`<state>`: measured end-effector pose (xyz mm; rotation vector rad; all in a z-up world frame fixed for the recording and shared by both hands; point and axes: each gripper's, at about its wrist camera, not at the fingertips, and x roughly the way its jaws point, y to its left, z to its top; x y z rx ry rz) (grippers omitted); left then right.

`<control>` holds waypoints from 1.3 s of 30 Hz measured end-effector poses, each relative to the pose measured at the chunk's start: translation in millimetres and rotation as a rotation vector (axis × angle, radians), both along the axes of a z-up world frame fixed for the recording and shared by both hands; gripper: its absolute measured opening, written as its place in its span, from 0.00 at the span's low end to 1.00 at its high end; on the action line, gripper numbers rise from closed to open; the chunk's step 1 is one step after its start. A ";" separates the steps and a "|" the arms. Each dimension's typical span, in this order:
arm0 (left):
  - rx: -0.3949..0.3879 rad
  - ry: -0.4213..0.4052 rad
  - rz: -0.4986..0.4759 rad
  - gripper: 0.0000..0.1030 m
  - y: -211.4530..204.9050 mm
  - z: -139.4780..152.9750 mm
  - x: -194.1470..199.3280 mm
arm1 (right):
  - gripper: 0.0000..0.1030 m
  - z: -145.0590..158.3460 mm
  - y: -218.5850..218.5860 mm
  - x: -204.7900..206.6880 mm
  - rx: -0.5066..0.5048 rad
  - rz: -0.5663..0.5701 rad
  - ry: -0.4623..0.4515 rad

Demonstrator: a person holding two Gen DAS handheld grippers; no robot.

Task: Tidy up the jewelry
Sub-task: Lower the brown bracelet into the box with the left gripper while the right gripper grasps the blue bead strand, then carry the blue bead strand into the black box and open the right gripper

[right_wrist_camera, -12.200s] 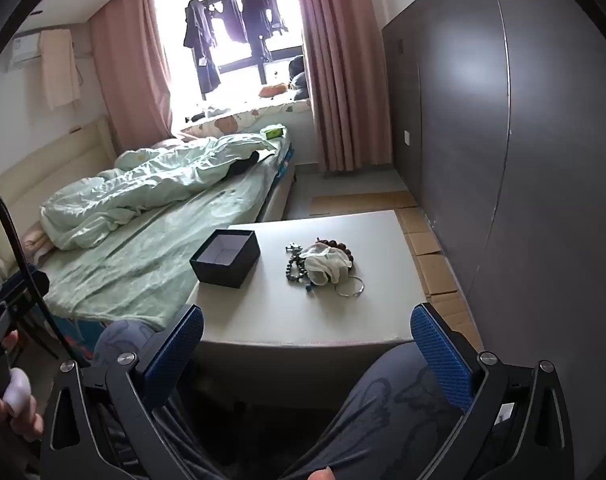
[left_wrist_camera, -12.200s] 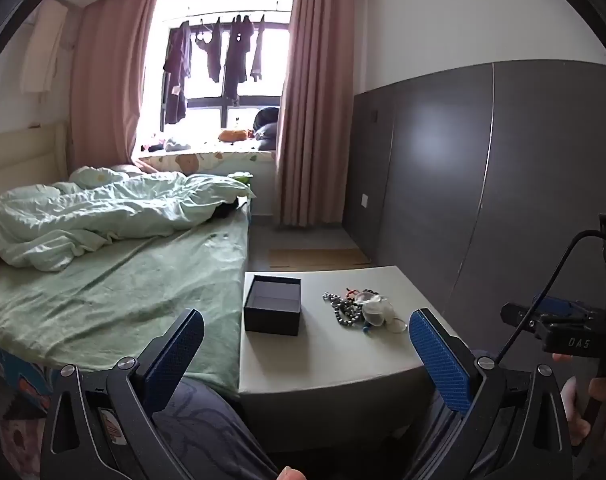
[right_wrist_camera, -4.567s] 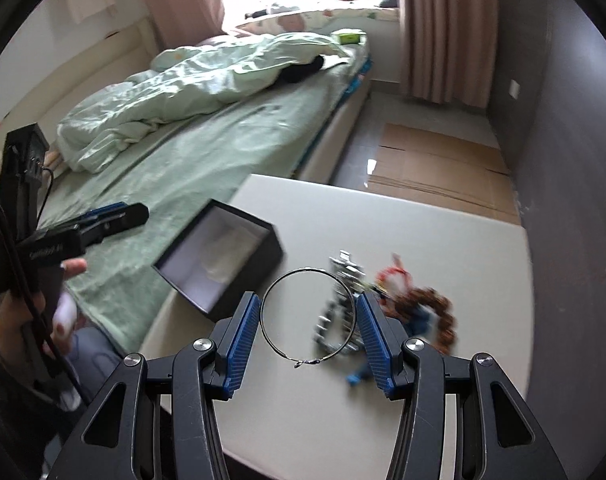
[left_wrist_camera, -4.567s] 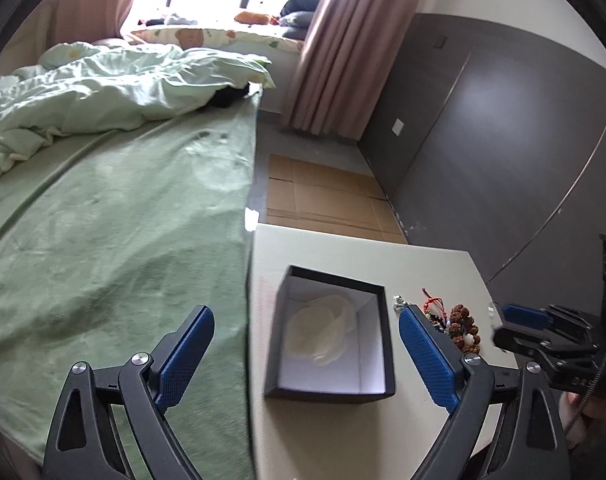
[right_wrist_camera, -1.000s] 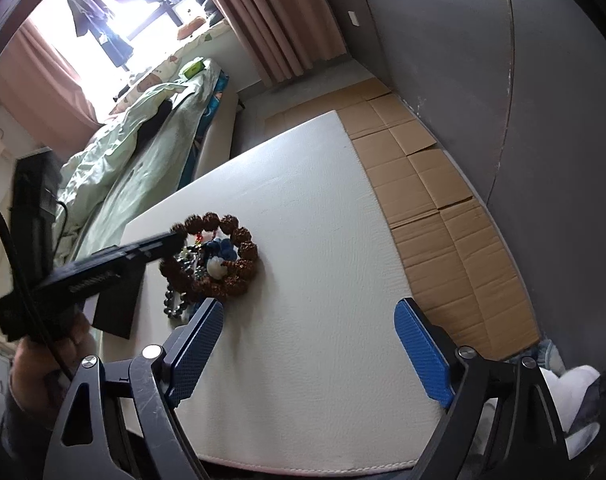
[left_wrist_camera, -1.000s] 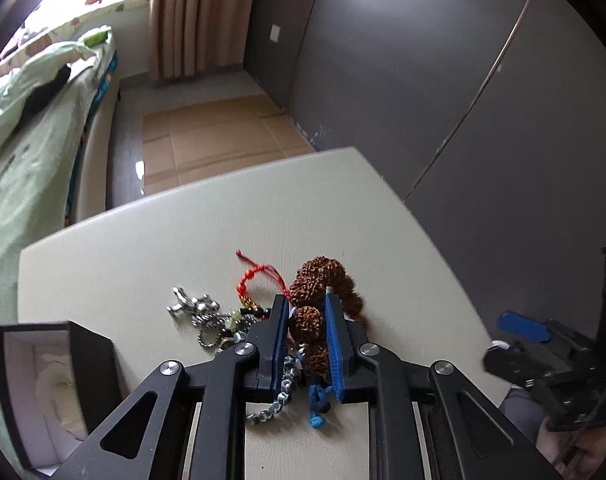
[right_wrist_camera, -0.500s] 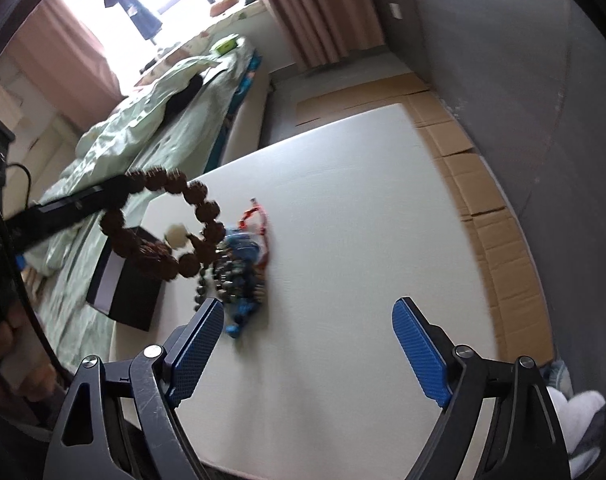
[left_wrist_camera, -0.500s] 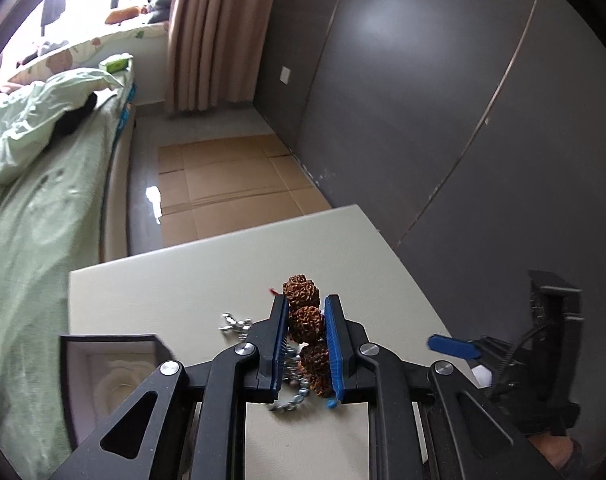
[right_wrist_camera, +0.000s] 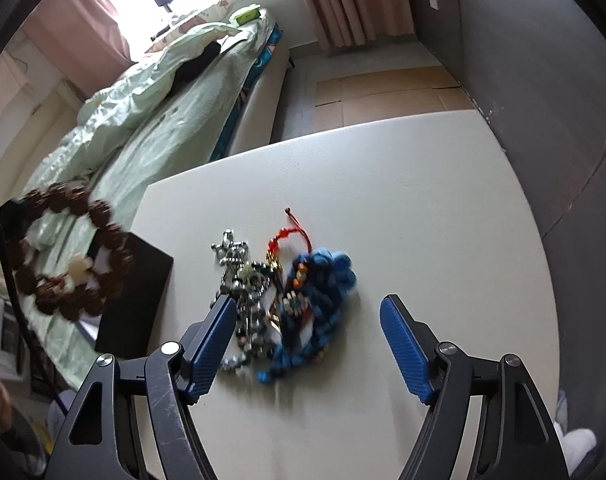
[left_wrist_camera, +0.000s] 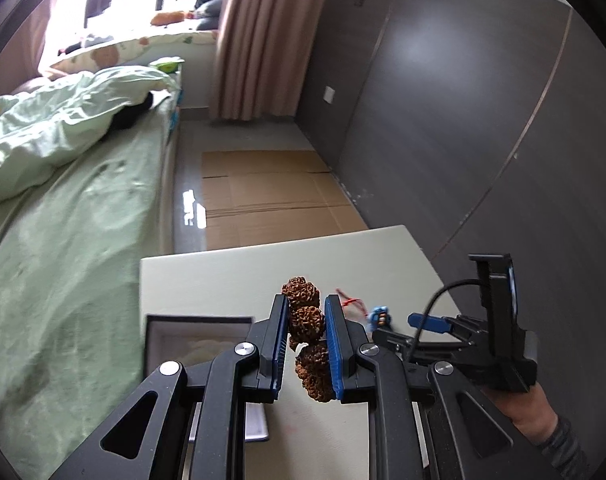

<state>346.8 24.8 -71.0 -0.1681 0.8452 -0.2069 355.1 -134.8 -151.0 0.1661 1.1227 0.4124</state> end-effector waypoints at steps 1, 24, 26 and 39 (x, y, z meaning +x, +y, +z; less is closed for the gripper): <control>0.002 -0.001 0.011 0.18 4.6 0.3 -1.9 | 0.72 -1.4 4.4 2.5 -0.014 0.003 0.004; -0.005 0.013 0.180 0.19 71.0 -15.5 -18.4 | 0.10 71.6 23.9 -14.0 0.015 0.056 -0.138; -0.019 0.024 0.172 0.19 70.7 -22.6 -14.7 | 0.10 83.9 31.0 -16.2 0.022 0.075 -0.158; -0.124 0.026 0.206 0.72 100.1 -25.1 -23.6 | 0.10 119.5 89.5 -28.1 0.045 0.201 -0.203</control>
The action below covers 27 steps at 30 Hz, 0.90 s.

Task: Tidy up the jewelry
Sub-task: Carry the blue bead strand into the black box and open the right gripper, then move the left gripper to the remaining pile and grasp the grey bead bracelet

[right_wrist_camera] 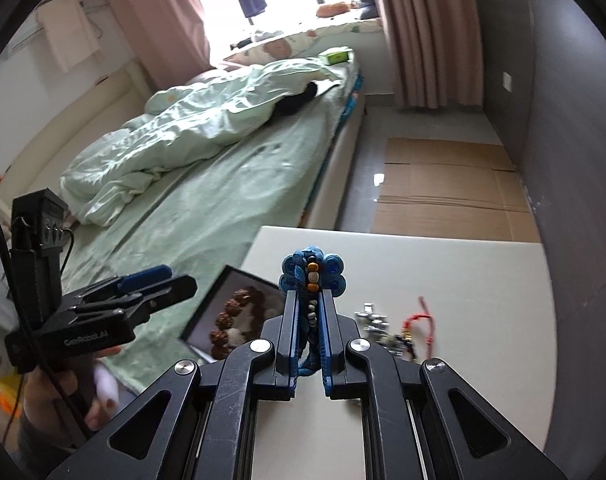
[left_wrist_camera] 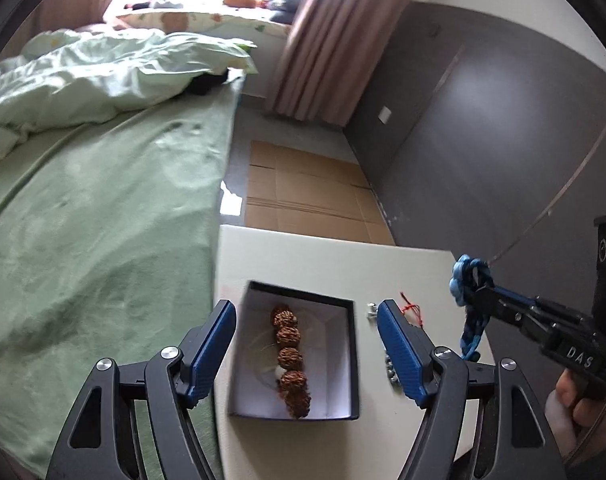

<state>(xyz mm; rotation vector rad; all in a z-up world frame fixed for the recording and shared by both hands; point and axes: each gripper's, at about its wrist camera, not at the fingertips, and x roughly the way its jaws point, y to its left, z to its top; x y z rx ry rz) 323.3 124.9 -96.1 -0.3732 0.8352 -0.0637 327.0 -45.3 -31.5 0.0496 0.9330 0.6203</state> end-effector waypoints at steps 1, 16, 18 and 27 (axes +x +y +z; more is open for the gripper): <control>0.003 0.000 0.019 0.72 7.0 0.2 -5.1 | 0.10 0.2 6.4 -0.7 -0.004 0.011 0.000; 0.019 -0.029 0.134 0.72 55.9 12.5 -74.5 | 0.69 -26.3 92.8 -6.9 -0.085 0.114 0.049; 0.030 -0.041 0.149 0.76 59.7 17.6 -82.7 | 0.71 -25.3 91.5 -5.4 -0.064 0.092 0.041; 0.035 -0.069 0.162 0.84 53.6 31.5 -93.0 | 0.83 -5.5 56.4 -12.8 -0.013 0.017 0.018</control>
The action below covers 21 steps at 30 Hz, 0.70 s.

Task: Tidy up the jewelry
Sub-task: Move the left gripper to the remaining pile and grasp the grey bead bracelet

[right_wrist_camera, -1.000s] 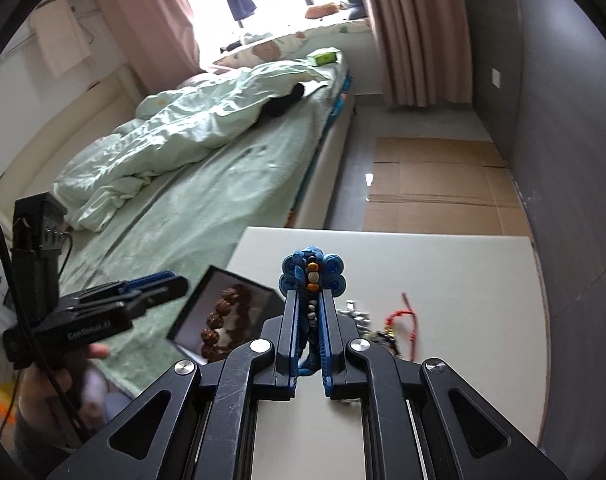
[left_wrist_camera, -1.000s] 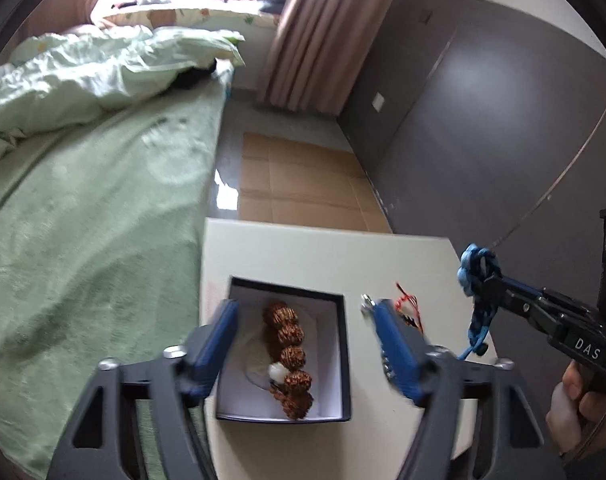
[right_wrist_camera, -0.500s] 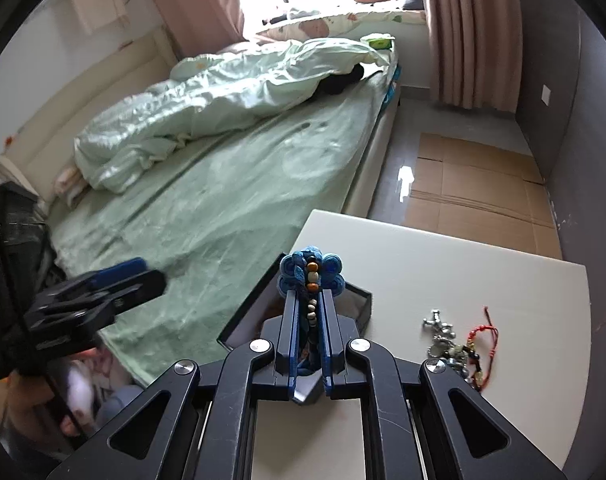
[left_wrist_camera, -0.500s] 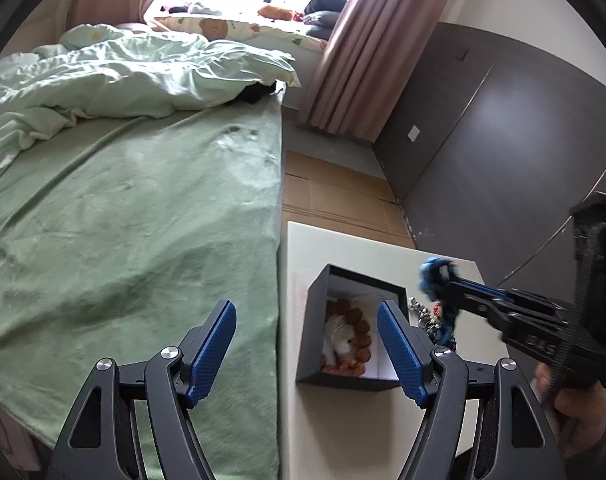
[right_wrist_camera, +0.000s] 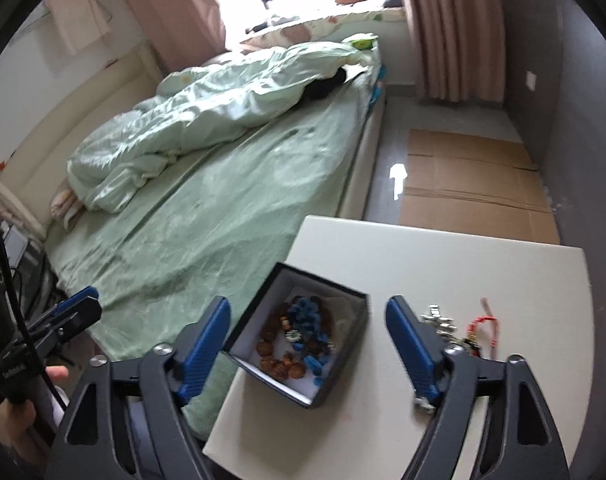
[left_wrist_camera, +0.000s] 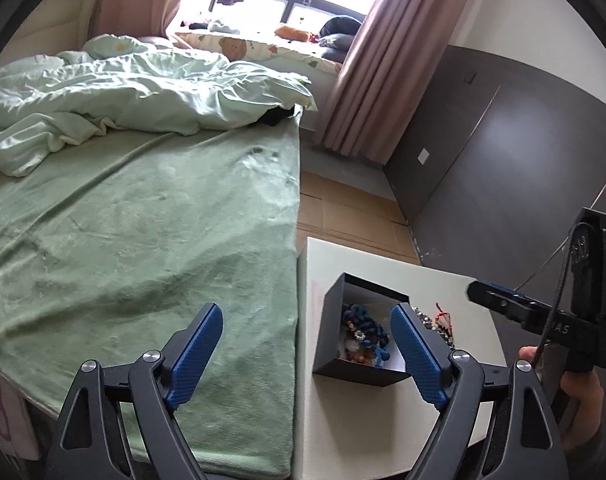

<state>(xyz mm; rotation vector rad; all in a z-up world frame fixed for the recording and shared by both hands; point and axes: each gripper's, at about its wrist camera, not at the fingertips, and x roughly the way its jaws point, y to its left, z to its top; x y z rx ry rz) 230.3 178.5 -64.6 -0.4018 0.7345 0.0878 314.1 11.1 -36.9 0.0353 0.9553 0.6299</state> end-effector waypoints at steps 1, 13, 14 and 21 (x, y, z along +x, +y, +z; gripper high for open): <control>0.002 0.001 -0.005 0.84 -2.8 0.6 0.5 | 0.83 1.8 -5.2 -0.6 0.004 -0.011 -0.004; 0.038 -0.012 -0.141 0.84 -70.9 9.7 25.3 | 0.84 0.0 -94.1 -17.2 0.006 -0.127 -0.020; 0.040 -0.012 -0.152 0.84 -76.2 9.3 28.5 | 0.84 -1.4 -99.3 -18.4 0.005 -0.133 -0.017; 0.057 0.004 -0.287 0.84 -127.1 2.0 55.6 | 0.84 -15.1 -150.6 -32.5 -0.018 -0.202 -0.006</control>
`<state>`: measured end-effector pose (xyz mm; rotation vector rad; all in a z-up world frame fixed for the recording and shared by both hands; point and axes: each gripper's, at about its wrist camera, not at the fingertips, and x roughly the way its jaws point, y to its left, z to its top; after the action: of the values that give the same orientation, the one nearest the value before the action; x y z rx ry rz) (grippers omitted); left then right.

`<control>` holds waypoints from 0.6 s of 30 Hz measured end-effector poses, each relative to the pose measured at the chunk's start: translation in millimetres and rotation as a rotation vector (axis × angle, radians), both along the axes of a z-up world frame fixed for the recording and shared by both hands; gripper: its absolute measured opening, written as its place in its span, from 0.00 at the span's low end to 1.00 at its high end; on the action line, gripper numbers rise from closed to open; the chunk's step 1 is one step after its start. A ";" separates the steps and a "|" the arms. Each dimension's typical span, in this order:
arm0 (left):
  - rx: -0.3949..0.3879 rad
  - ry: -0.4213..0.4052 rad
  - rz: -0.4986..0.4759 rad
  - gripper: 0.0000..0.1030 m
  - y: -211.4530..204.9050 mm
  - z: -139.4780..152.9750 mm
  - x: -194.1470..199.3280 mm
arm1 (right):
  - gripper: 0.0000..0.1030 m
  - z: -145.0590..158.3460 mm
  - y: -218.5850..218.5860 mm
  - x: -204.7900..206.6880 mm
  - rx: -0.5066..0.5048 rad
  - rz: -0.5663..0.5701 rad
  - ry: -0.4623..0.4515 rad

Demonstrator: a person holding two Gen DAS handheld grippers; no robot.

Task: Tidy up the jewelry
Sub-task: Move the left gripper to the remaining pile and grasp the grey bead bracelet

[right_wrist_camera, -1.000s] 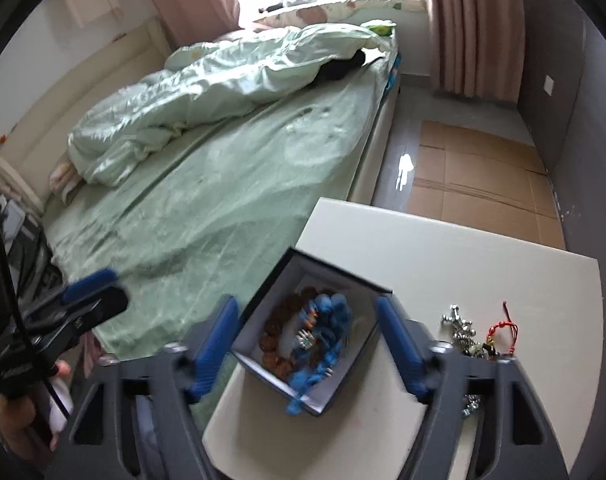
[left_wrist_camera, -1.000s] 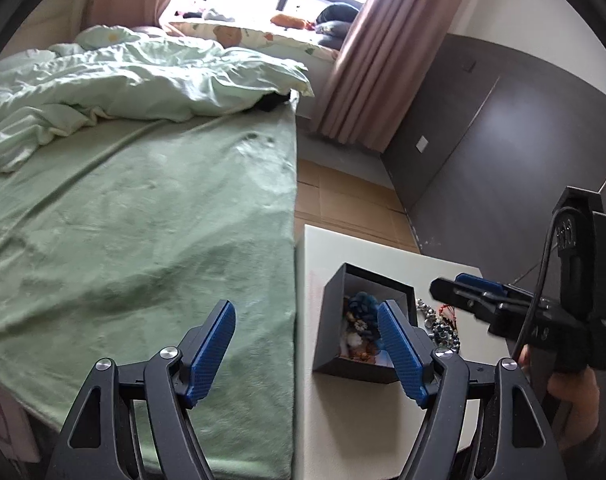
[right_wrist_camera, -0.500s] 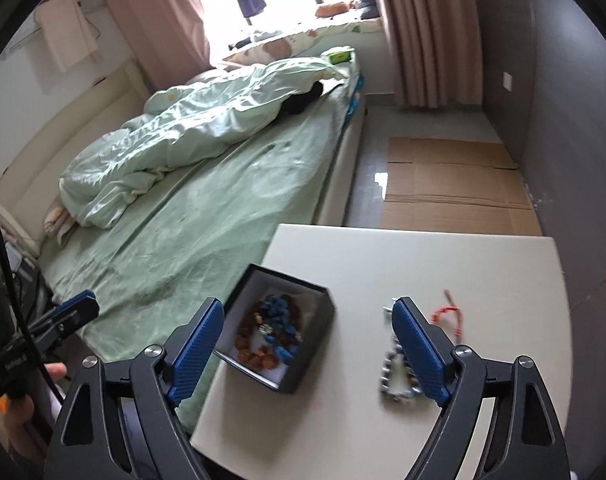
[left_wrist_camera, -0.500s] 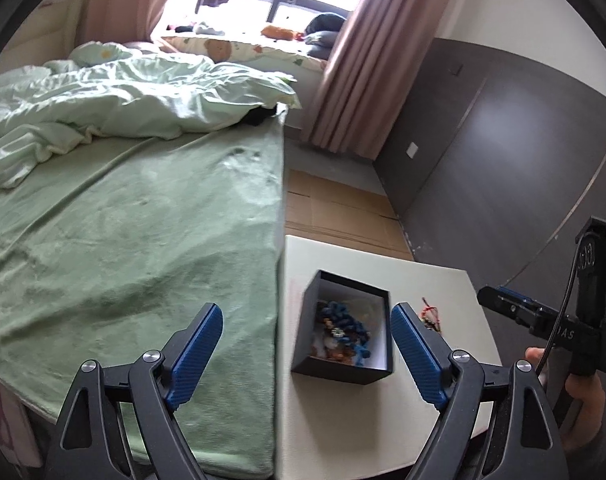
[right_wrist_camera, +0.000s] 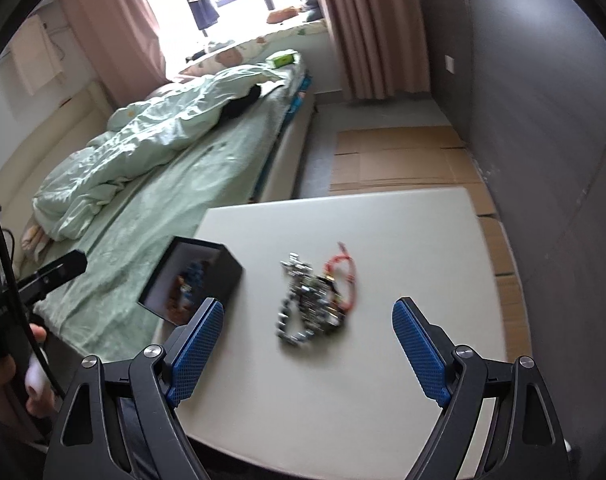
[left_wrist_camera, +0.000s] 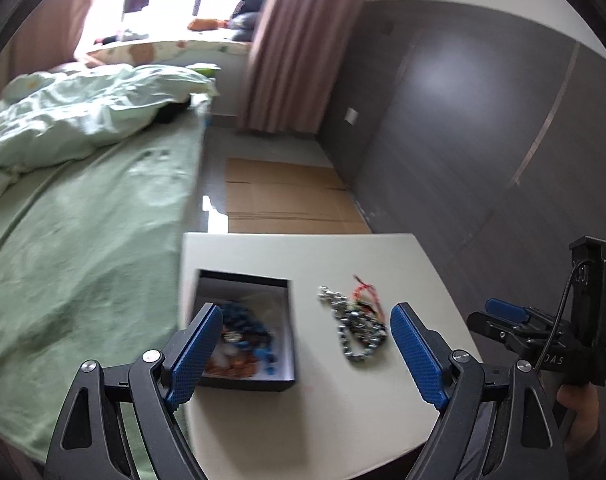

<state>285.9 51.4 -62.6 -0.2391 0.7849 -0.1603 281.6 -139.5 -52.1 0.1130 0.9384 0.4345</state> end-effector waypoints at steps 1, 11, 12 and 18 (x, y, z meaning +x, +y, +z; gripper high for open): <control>0.001 -0.001 -0.022 0.84 -7.8 -1.0 3.3 | 0.84 -2.5 -8.4 -1.9 0.003 -0.013 0.005; 0.019 0.077 -0.193 0.74 -68.1 -26.7 42.3 | 0.84 -20.7 -60.5 -13.3 0.007 -0.103 0.034; 0.020 0.090 -0.200 0.69 -71.0 -30.5 46.2 | 0.84 -22.7 -64.4 -13.7 0.010 -0.110 0.038; 0.049 0.162 -0.218 0.56 -84.0 -55.0 65.2 | 0.84 -35.2 -81.3 -15.8 0.017 -0.145 0.064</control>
<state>351.1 -32.6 -117.6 -0.1202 0.9748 -0.3300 265.8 -220.8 -87.3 0.2096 0.9821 0.3059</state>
